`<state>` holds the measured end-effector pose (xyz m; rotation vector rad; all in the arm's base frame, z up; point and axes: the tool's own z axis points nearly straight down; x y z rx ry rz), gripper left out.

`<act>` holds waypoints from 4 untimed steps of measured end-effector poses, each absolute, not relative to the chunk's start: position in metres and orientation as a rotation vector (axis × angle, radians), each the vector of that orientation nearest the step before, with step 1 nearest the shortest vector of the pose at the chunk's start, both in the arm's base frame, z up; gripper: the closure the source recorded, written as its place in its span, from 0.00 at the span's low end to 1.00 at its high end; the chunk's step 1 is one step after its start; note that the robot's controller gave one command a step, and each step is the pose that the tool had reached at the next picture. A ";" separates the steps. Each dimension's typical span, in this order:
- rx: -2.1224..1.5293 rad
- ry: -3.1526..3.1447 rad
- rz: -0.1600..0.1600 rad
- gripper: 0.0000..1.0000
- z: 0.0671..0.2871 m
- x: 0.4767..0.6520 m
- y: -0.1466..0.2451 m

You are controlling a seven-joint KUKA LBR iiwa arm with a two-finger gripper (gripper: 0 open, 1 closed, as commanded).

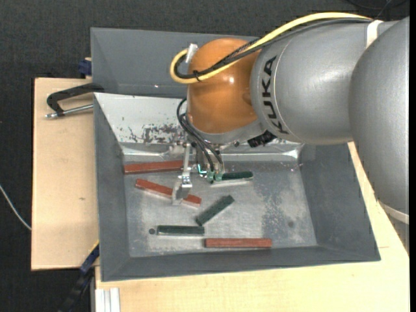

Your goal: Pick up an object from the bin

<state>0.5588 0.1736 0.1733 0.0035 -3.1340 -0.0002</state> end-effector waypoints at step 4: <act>-0.048 -3.142 -0.009 1.00 0.077 0.561 0.206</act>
Offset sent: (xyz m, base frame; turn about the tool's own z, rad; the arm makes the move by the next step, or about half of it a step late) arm 0.0099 0.0009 -0.1026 0.0085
